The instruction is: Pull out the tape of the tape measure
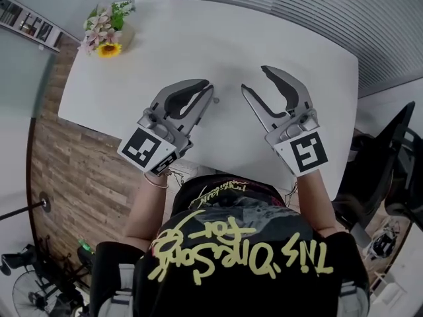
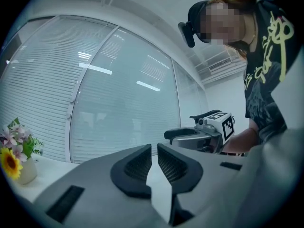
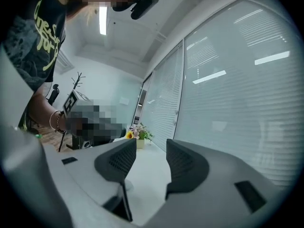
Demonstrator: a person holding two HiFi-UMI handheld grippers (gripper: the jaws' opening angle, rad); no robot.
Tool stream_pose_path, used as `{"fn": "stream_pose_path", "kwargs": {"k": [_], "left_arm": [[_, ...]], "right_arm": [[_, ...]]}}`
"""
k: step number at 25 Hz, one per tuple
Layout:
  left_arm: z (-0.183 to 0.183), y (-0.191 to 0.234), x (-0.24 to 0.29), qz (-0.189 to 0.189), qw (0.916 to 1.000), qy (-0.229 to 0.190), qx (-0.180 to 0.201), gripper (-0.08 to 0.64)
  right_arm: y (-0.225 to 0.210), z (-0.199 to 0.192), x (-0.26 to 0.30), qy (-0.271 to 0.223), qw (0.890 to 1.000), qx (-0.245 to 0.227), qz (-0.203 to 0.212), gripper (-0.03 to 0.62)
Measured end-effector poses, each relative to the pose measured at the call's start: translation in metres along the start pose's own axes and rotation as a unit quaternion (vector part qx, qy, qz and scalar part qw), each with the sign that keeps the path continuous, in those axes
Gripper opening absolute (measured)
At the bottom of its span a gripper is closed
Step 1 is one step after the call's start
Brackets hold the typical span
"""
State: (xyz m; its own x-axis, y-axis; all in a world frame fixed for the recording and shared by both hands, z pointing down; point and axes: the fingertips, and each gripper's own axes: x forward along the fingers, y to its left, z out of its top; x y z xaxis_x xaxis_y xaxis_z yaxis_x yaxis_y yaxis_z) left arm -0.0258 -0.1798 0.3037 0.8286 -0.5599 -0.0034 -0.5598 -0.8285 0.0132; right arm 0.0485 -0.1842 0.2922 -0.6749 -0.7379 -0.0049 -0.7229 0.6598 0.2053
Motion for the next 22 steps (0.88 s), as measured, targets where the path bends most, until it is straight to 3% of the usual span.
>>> {"fn": "stream_pose_path", "kwargs": {"k": [12,22], "left_arm": [[0.013,-0.030,0.002,0.029,0.9995,-0.012,0.006,0.034],[0.012,-0.047,-0.003,0.043,0.9989,-0.001,0.016,0.032]], "right_arm": [[0.000,0.006,-0.035,-0.026,0.999,-0.006,0.029,0.172],[0.002,0.016,-0.056,-0.047,0.998,-0.011,0.042,0.056]]}}
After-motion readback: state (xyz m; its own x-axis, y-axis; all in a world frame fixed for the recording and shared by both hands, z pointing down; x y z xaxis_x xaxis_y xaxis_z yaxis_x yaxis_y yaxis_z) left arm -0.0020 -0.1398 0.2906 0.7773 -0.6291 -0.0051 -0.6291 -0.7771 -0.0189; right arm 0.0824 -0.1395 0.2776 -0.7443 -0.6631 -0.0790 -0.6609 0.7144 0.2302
